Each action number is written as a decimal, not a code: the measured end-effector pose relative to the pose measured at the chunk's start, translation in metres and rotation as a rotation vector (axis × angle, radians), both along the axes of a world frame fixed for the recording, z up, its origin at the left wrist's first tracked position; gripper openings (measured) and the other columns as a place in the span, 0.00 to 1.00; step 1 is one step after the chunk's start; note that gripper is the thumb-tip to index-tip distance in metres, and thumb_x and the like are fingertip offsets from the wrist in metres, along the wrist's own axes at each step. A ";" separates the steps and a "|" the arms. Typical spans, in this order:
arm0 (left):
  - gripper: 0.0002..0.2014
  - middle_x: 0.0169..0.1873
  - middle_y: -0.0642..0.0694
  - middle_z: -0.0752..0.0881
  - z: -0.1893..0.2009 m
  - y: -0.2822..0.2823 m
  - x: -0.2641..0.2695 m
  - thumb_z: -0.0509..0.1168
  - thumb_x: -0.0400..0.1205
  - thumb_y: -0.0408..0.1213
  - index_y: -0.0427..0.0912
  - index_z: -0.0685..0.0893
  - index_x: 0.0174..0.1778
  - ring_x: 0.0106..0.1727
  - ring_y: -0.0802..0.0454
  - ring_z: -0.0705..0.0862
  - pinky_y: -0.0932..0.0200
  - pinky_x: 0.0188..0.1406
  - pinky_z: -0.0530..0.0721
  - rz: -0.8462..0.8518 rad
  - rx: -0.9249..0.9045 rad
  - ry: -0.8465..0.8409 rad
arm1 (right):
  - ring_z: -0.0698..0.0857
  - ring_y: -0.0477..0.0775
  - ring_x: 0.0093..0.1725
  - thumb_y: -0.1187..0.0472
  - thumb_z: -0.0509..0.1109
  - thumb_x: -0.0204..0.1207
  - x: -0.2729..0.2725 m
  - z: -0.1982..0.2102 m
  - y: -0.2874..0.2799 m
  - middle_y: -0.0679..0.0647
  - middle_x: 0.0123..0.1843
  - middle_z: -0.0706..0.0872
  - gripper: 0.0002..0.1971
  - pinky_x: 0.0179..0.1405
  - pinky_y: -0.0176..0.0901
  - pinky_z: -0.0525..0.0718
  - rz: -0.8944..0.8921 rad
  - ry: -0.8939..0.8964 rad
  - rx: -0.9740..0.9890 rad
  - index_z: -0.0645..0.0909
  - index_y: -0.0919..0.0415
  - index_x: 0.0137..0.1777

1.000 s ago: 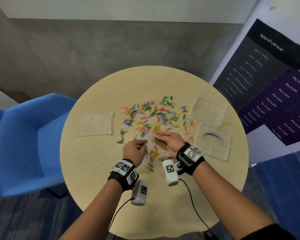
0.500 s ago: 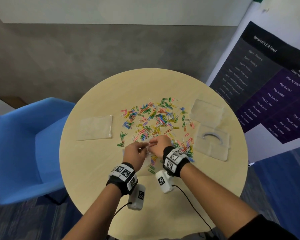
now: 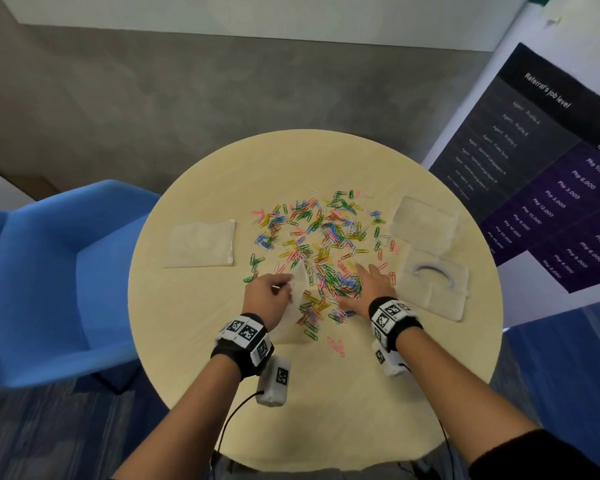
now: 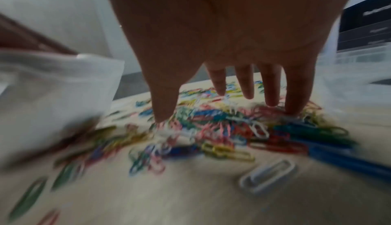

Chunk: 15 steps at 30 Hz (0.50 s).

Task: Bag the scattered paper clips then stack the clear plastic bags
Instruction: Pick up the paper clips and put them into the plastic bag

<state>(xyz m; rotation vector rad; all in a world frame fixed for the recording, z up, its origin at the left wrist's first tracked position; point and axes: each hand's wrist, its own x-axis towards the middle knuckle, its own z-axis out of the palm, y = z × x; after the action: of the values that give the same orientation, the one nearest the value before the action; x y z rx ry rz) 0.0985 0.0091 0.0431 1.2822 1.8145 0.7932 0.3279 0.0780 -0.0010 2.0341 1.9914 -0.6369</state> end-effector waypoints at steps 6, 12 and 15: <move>0.09 0.37 0.46 0.90 0.005 -0.005 -0.006 0.67 0.82 0.34 0.44 0.91 0.53 0.35 0.53 0.87 0.50 0.48 0.91 0.057 0.007 -0.137 | 0.74 0.62 0.69 0.56 0.64 0.82 -0.022 -0.012 -0.011 0.58 0.70 0.75 0.19 0.63 0.55 0.81 0.247 -0.121 0.162 0.74 0.56 0.73; 0.07 0.33 0.50 0.91 0.018 -0.005 -0.018 0.72 0.79 0.43 0.46 0.92 0.47 0.33 0.57 0.89 0.50 0.41 0.92 0.117 0.078 -0.175 | 0.87 0.61 0.52 0.65 0.66 0.79 -0.017 0.004 -0.002 0.61 0.52 0.88 0.11 0.55 0.47 0.85 0.206 0.036 0.133 0.88 0.63 0.57; 0.06 0.32 0.50 0.90 0.018 -0.007 -0.019 0.72 0.79 0.43 0.46 0.92 0.47 0.32 0.57 0.88 0.50 0.40 0.92 0.112 0.068 -0.167 | 0.90 0.55 0.47 0.64 0.74 0.76 0.000 0.012 -0.003 0.57 0.50 0.92 0.10 0.54 0.41 0.86 -0.136 0.370 0.154 0.90 0.62 0.56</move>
<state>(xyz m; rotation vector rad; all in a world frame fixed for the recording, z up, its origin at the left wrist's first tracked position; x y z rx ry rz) 0.0792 0.0023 0.0615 1.1285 1.7492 1.0003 0.3277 0.0749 0.0111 2.2970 2.1690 -0.9793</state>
